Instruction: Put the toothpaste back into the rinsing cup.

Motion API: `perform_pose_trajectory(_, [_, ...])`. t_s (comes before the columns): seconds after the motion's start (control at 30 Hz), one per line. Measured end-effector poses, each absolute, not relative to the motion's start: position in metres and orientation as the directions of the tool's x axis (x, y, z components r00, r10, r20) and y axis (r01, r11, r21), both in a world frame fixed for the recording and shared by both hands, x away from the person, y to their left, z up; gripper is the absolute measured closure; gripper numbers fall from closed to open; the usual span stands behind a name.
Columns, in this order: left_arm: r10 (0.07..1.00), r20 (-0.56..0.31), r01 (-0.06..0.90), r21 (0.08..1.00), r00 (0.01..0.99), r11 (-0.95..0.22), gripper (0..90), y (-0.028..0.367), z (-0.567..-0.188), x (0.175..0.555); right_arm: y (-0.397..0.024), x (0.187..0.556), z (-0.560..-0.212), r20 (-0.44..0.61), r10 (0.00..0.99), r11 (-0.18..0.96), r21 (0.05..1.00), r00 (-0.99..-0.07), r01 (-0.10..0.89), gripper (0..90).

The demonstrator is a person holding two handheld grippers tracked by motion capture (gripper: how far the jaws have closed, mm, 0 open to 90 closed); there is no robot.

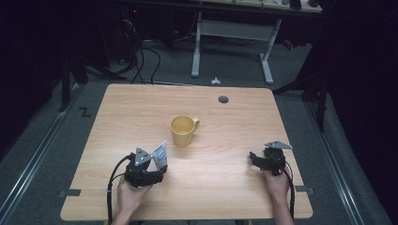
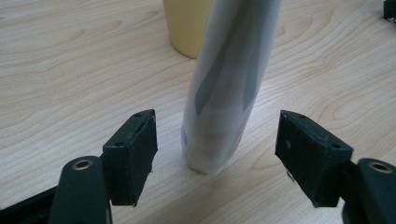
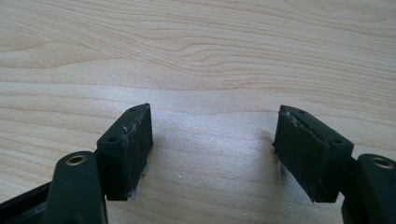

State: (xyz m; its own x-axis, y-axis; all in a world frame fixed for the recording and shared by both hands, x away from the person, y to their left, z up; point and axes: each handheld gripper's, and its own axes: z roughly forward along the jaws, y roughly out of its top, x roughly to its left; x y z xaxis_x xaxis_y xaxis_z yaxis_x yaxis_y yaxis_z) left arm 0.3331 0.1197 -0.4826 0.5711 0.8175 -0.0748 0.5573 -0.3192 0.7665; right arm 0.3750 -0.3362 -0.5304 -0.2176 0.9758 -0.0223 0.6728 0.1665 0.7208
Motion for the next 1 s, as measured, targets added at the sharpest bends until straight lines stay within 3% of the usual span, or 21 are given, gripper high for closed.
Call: perform_pose_trajectory(1.0, [0.818,-0.074,0.537,0.787,0.571,-0.304,56.2,0.112,-0.476,0.345,-0.336,0.375,-0.530,-0.022,0.976,0.166,0.720,-0.217,0.674,28.2])
